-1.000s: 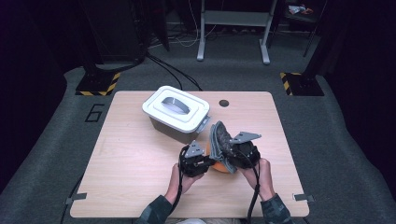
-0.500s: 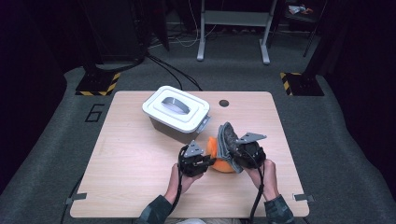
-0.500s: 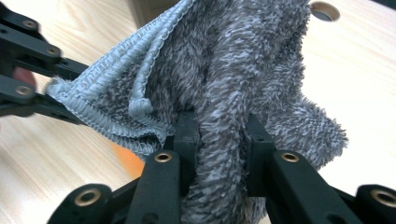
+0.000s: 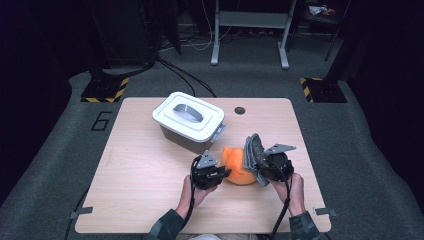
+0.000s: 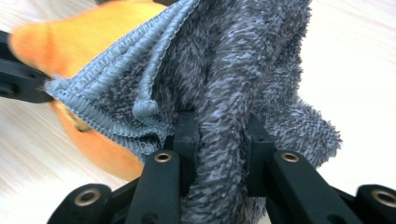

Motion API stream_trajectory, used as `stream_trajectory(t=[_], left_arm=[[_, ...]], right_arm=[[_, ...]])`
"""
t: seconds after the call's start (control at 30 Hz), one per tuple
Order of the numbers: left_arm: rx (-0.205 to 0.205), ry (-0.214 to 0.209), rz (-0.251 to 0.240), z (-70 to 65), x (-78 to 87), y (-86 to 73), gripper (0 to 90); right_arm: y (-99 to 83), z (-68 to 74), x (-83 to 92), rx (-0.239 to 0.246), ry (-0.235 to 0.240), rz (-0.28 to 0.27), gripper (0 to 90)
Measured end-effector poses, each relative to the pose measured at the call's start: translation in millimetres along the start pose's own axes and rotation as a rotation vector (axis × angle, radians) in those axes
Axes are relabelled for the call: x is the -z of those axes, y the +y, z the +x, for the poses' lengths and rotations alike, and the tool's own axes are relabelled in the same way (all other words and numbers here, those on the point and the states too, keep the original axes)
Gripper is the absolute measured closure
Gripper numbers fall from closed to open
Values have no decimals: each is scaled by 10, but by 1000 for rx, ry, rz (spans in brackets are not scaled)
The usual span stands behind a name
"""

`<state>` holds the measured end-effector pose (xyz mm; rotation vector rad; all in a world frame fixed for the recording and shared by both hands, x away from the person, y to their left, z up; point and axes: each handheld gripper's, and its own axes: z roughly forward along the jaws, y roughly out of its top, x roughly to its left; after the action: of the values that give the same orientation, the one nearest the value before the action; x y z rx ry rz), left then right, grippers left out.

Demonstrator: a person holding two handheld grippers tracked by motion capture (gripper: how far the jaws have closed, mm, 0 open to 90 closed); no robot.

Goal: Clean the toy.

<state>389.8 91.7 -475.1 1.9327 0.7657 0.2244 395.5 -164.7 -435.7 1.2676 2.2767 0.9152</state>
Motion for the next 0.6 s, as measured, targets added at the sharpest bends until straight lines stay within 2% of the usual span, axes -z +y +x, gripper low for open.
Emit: stream_trajectory(t=[0.23, 0.33, 0.4, 0.6], left_arm=[[-1, 0, 3, 4, 0, -3, 779], [2, -1, 1, 6, -2, -7, 779], [2, -1, 3, 7, -1, -10, 779], [-6, -1, 6, 1, -5, -15, 780]], right_arm=[[-103, -113, -79, -43, -22, 21, 721], [-147, -158, -111, -44, -28, 38, 721], [-178, -178, -143, -65, -18, 52, 721], [-280, -244, -255, -90, -16, 74, 721]])
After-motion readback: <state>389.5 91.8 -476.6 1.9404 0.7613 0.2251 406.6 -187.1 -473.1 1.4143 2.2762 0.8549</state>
